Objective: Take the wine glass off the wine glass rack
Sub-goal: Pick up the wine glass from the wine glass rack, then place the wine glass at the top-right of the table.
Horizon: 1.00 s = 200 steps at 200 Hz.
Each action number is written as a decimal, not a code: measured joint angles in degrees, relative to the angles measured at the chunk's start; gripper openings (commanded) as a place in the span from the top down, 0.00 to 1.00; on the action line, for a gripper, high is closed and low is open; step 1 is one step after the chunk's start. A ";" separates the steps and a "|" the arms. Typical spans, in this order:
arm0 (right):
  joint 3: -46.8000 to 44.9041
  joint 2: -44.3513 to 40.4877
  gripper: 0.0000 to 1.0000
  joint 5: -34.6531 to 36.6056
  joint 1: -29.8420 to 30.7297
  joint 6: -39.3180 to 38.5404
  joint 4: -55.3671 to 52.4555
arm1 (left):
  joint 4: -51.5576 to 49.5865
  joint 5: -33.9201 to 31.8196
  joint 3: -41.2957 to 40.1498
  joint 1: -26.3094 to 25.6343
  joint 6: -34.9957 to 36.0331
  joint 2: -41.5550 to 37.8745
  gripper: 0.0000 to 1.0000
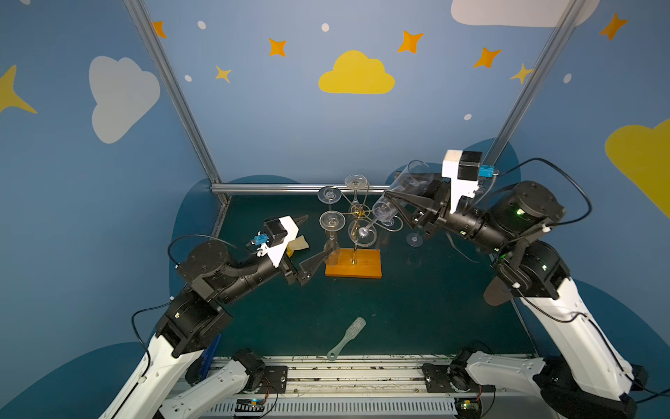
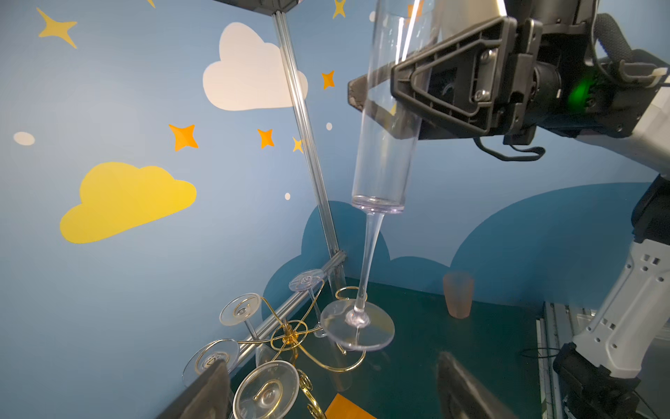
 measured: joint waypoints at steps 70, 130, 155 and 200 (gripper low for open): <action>-12.52 -16.24 0.79 19.45 -0.04 -9.88 -5.49 | -0.37 -3.85 -3.08 0.00 -2.58 -3.30 0.12; -24.44 -24.59 0.79 34.12 -0.35 -15.85 -8.50 | 0.31 -5.11 -4.61 0.00 -4.20 -3.28 0.12; -30.75 -25.16 0.79 37.46 -1.92 -17.31 -8.61 | 0.63 -5.35 -4.74 0.00 -4.59 -3.13 0.12; -39.52 -23.21 0.81 32.20 -16.02 -13.99 -5.60 | 1.51 -5.84 -4.76 0.00 -5.38 -2.10 0.12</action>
